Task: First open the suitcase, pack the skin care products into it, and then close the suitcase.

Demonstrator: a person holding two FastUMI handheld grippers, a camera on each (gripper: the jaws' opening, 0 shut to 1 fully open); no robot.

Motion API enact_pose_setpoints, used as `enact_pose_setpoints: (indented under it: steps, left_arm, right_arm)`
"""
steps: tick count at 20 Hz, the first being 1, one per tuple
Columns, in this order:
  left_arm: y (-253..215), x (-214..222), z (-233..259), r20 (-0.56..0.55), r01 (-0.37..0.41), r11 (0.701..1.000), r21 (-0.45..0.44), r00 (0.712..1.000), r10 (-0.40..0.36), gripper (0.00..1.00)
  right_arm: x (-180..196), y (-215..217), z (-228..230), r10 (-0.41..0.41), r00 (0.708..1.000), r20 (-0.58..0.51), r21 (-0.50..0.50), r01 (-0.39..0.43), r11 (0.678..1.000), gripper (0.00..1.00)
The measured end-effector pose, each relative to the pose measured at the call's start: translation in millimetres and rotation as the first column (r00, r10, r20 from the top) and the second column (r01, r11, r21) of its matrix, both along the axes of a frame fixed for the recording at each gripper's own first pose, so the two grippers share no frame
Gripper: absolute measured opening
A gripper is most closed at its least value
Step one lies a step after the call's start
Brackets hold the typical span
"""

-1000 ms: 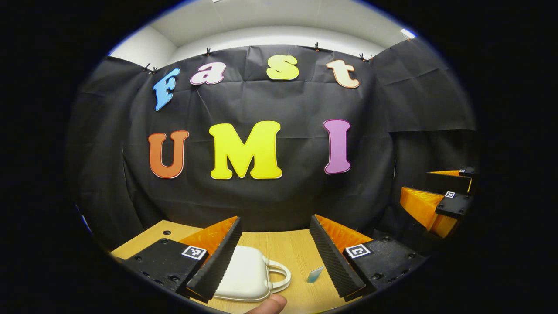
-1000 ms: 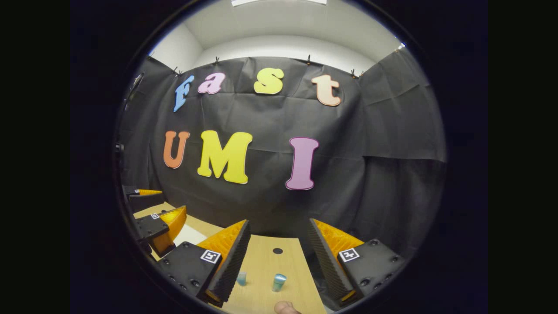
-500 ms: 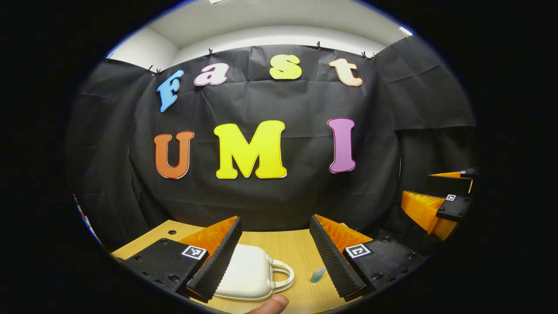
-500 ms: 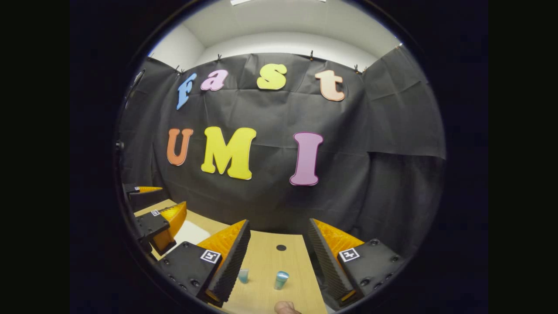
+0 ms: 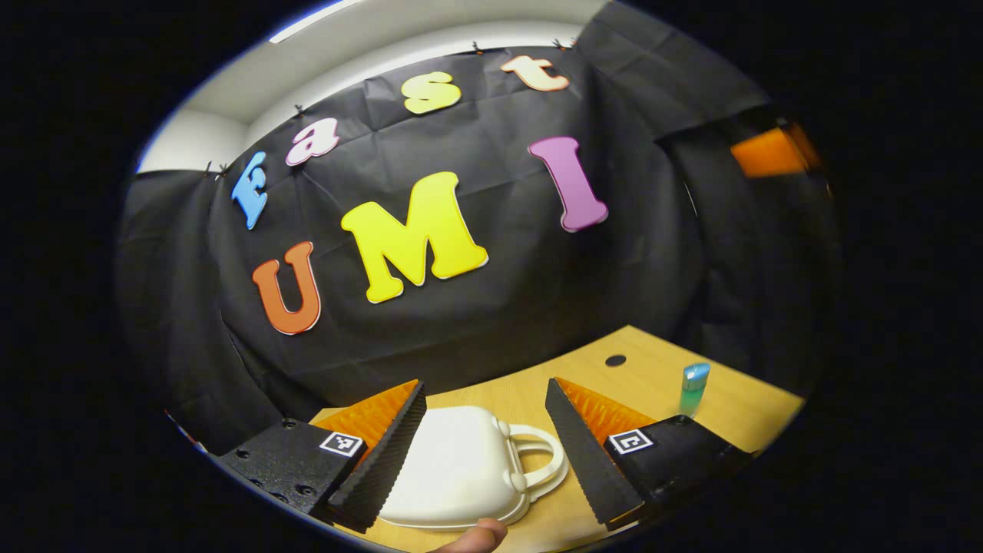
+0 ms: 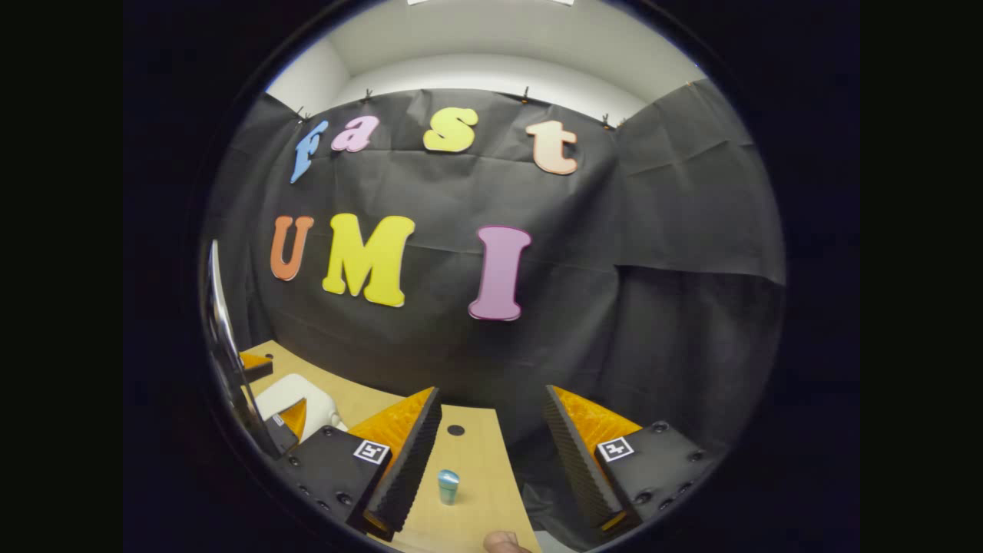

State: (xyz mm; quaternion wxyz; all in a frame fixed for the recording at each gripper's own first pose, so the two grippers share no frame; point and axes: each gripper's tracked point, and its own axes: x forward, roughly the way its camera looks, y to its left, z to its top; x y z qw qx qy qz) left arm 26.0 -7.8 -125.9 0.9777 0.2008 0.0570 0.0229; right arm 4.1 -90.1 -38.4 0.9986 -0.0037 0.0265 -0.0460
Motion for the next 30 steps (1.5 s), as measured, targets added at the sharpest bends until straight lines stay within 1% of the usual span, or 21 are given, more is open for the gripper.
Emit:
enact_pose_setpoints:
  steps: [2,4,6,8,9,11,13,14,15,16,18,19,20,21,22,23,24,25,26,28,30]
  left_arm:
    - [-3.3,4.6,-32.2,-0.035,0.008,0.993,0.121,0.999,-0.004,1.00]
    - [-4.0,11.1,-65.7,-0.077,0.014,0.977,0.215,0.997,0.003,0.98]
    - [-2.1,16.7,-100.4,-0.137,0.010,0.948,0.318,0.990,0.036,0.98]
    - [-4.7,23.6,-124.6,-0.182,0.022,0.909,0.416,0.981,0.060,0.99]
    - [-6.0,24.2,-134.8,-0.195,0.030,0.884,0.466,0.978,0.070,0.98]
    - [-8.9,33.4,-148.3,-0.198,0.042,0.837,0.545,0.977,0.080,0.98]
    - [-3.5,40.1,-156.4,-0.209,0.032,0.786,0.617,0.970,0.124,0.98]
    - [-1.7,45.7,-160.3,-0.216,0.033,0.761,0.648,0.966,0.141,0.96]
    - [-1.4,49.7,-162.3,-0.220,0.035,0.732,0.681,0.963,0.159,0.94]
    - [1.1,54.2,-164.7,-0.220,0.032,0.705,0.709,0.959,0.177,0.78]
    - [5.6,57.6,-167.6,-0.221,0.034,0.668,0.744,0.955,0.198,0.61]
    - [8.4,61.4,-171.0,-0.233,0.044,0.658,0.751,0.951,0.203,0.57]
    - [9.6,62.2,-173.1,-0.243,0.051,0.648,0.760,0.947,0.211,0.48]
    - [10.4,62.6,-177.3,-0.263,0.063,0.645,0.762,0.940,0.218,0.43]
    - [10.2,62.1,-175.7,-0.262,0.066,0.632,0.772,0.939,0.222,0.31]
    - [8.2,61.7,-173.2,-0.273,0.080,0.632,0.771,0.938,0.215,0.29]
    - [7.6,62.9,-172.9,-0.284,0.092,0.634,0.768,0.936,0.208,0.22]
    - [7.1,60.2,-168.2,-0.287,0.099,0.631,0.769,0.936,0.204,0.19]
    - [5.7,59.5,-164.9,-0.294,0.105,0.642,0.760,0.936,0.195,0.13]
    - [8.1,57.5,-160.1,-0.315,0.117,0.675,0.728,0.932,0.178,0.07]
    - [10.8,53.5,-149.4,-0.326,0.124,0.705,0.698,0.932,0.159,0.05]
  right_arm:
    - [-2.5,-17.4,-13.0,-0.026,0.999,-0.022,0.014,0.026,1.000,0.80]
    - [-4.6,-31.0,-25.9,-0.039,0.998,-0.045,0.024,0.040,0.999,0.80]
    - [-4.3,-45.9,-40.4,-0.054,0.996,-0.065,0.028,0.056,0.998,0.79]
    - [-2.4,-54.8,-52.2,-0.050,0.995,-0.089,0.047,0.055,0.997,0.79]
    - [-0.1,-59.2,-57.3,-0.049,0.994,-0.099,0.055,0.054,0.997,0.79]
    - [4.4,-65.7,-66.5,-0.036,0.993,-0.112,0.063,0.043,0.997,0.79]
    - [9.2,-72.6,-77.3,-0.018,0.992,-0.122,0.065,0.026,0.998,0.80]
    - [10.4,-72.9,-83.9,-0.002,0.991,-0.131,0.067,0.011,0.998,0.78]
    - [11.5,-71.9,-90.6,0.018,0.990,-0.142,0.071,-0.008,0.997,0.80]
    - [12.8,-71.2,-99.1,0.033,0.987,-0.155,0.073,-0.021,0.997,0.80]
    - [12.8,-68.6,-106.7,0.057,0.984,-0.169,0.077,-0.045,0.996,0.80]
    - [12.4,-66.7,-107.2,0.062,0.983,-0.171,0.071,-0.050,0.996,0.80]
    - [11.3,-66.7,-107.1,0.057,0.984,-0.169,0.057,-0.048,0.997,0.79]
    - [10.0,-66.8,-104.3,0.050,0.985,-0.165,0.046,-0.043,0.998,0.80]
    - [7.9,-64.7,-102.3,0.044,0.986,-0.160,0.041,-0.037,0.998,0.80]
    - [6.0,-62.5,-99.0,0.032,0.987,-0.157,0.036,-0.027,0.999,0.78]
    - [4.5,-59.9,-96.7,0.019,0.988,-0.154,0.036,-0.014,0.999,0.78]
    - [4.2,-56.2,-93.1,0.007,0.989,-0.149,0.038,-0.002,0.999,0.80]
    - [3.1,-50.9,-91.1,-0.005,0.989,-0.146,0.036,0.011,0.999,0.80]
    - [2.8,-43.2,-87.9,-0.034,0.988,-0.149,0.031,0.039,0.999,0.78]
    - [0.5,-34.7,-80.3,-0.059,0.988,-0.143,0.042,0.066,0.997,0.78]
